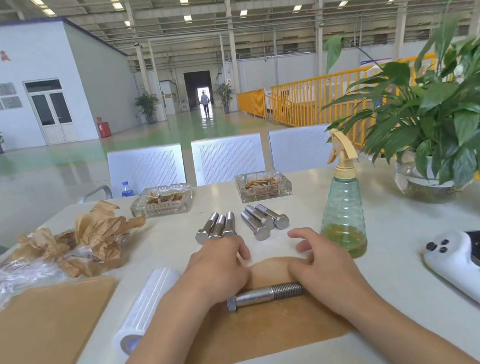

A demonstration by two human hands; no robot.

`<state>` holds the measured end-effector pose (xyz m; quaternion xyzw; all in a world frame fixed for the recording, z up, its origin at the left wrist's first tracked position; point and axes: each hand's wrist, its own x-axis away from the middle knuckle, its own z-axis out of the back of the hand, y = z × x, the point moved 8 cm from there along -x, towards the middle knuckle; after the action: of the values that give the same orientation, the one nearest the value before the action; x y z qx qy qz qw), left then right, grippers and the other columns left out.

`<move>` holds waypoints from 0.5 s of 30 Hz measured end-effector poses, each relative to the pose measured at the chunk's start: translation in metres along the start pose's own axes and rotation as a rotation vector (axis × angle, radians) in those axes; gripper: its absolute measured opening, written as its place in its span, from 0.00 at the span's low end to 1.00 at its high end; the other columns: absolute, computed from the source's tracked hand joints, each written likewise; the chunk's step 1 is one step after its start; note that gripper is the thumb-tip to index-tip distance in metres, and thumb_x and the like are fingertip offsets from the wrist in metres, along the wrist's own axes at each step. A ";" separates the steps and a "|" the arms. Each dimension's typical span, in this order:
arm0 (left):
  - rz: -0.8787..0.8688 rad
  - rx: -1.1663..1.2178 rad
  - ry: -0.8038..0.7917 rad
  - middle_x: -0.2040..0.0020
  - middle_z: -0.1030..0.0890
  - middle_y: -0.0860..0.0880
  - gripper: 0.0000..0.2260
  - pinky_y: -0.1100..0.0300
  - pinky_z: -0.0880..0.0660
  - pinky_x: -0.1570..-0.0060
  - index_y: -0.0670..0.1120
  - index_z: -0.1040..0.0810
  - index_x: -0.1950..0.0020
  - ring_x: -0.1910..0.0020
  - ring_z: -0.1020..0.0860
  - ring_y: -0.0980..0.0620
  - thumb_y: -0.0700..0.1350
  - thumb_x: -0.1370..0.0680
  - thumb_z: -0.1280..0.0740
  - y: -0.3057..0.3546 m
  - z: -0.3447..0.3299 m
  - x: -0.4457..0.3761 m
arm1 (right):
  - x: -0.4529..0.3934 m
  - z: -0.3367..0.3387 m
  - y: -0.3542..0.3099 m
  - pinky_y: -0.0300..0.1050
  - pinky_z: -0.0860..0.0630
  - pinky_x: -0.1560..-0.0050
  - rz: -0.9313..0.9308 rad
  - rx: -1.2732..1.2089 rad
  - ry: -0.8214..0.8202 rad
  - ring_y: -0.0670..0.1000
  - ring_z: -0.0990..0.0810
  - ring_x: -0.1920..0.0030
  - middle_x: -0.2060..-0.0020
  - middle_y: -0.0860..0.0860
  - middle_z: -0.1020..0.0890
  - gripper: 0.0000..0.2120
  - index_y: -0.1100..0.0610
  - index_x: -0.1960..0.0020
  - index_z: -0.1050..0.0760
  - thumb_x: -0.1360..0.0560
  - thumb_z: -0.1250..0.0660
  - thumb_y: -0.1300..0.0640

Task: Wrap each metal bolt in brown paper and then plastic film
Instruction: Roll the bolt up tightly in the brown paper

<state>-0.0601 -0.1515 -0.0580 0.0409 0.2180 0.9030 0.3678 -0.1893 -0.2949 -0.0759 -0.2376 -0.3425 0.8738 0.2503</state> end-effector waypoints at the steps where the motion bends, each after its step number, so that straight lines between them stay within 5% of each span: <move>1: 0.005 -0.011 -0.008 0.49 0.19 0.51 0.07 0.52 0.23 0.41 0.57 0.23 0.52 0.45 0.20 0.46 0.45 0.26 0.32 -0.001 -0.001 -0.001 | 0.000 0.000 0.000 0.49 0.26 0.39 0.006 -0.006 0.001 0.49 0.23 0.42 0.45 0.45 0.21 0.25 0.40 0.34 0.28 0.30 0.33 0.52; 6: -0.012 -0.025 0.021 0.51 0.17 0.51 0.05 0.51 0.21 0.44 0.54 0.19 0.60 0.47 0.19 0.46 0.46 0.25 0.32 0.002 -0.001 -0.003 | 0.000 0.004 0.001 0.44 0.28 0.42 0.038 -0.070 0.034 0.47 0.25 0.40 0.45 0.43 0.22 0.23 0.41 0.35 0.26 0.30 0.33 0.53; 11: -0.023 0.016 0.020 0.50 0.19 0.51 0.07 0.51 0.22 0.43 0.57 0.25 0.56 0.48 0.20 0.46 0.44 0.25 0.32 0.001 -0.006 -0.003 | 0.000 0.001 0.000 0.42 0.30 0.45 0.084 -0.023 0.009 0.47 0.24 0.42 0.45 0.44 0.22 0.24 0.41 0.36 0.26 0.30 0.31 0.56; 15: -0.057 -0.021 0.008 0.51 0.18 0.50 0.07 0.53 0.22 0.45 0.58 0.22 0.58 0.49 0.20 0.47 0.45 0.25 0.32 0.005 -0.006 -0.002 | -0.002 0.007 -0.001 0.35 0.28 0.51 0.120 -0.101 0.050 0.41 0.22 0.51 0.52 0.42 0.19 0.20 0.41 0.43 0.23 0.30 0.32 0.60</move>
<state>-0.0632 -0.1586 -0.0611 0.0270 0.2112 0.8946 0.3929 -0.1917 -0.2986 -0.0701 -0.2917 -0.3649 0.8626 0.1940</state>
